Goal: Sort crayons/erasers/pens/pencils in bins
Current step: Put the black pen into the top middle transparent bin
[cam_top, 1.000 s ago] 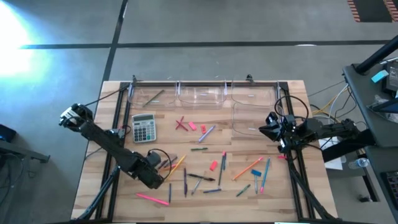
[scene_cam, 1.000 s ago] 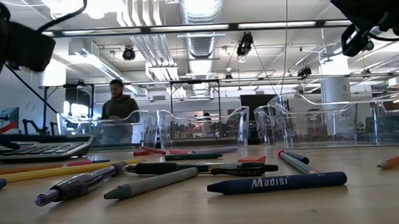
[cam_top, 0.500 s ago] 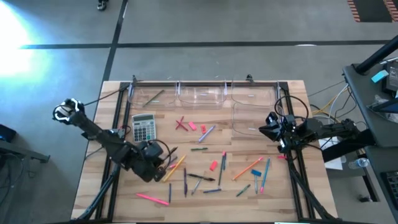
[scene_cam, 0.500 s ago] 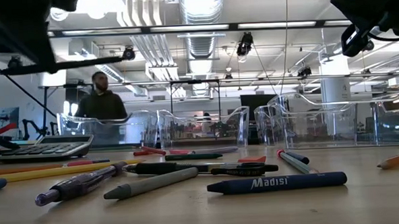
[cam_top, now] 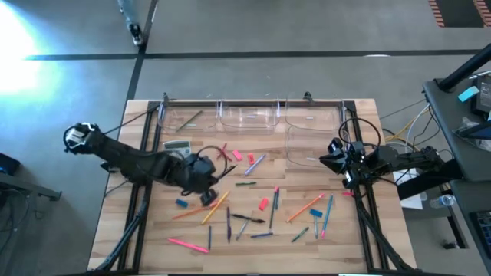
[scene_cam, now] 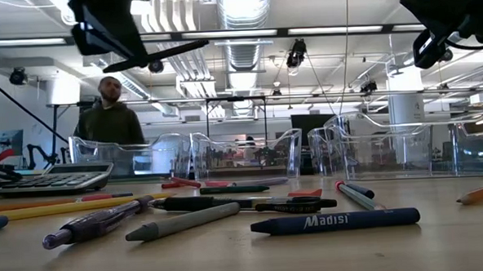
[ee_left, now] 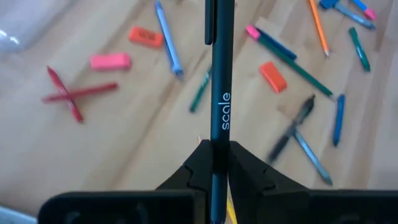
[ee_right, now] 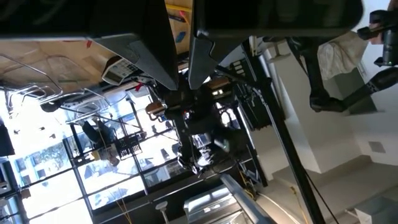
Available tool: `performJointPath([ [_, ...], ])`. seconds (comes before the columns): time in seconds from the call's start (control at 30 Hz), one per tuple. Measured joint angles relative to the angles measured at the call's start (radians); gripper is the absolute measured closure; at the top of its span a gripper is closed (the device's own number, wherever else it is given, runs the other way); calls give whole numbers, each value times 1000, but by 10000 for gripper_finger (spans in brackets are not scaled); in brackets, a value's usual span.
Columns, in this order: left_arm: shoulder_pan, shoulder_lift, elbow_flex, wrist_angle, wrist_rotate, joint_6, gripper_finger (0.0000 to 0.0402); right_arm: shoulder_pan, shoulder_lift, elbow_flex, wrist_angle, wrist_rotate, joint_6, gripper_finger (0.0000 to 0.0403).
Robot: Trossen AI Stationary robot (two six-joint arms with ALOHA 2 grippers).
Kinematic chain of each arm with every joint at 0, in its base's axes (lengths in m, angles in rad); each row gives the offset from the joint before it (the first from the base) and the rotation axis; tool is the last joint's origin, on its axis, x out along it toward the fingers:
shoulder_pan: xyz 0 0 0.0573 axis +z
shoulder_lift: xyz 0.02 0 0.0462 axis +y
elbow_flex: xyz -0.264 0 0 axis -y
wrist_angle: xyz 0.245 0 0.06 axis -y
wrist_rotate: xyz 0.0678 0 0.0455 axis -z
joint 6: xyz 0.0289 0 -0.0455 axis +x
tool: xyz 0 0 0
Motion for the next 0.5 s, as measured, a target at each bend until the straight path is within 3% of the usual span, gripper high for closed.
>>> performJointPath([
  [0.5, 467, 51, 141, 7, 172, 529, 386, 0, 0, 0, 2, 2, 0, 371],
])
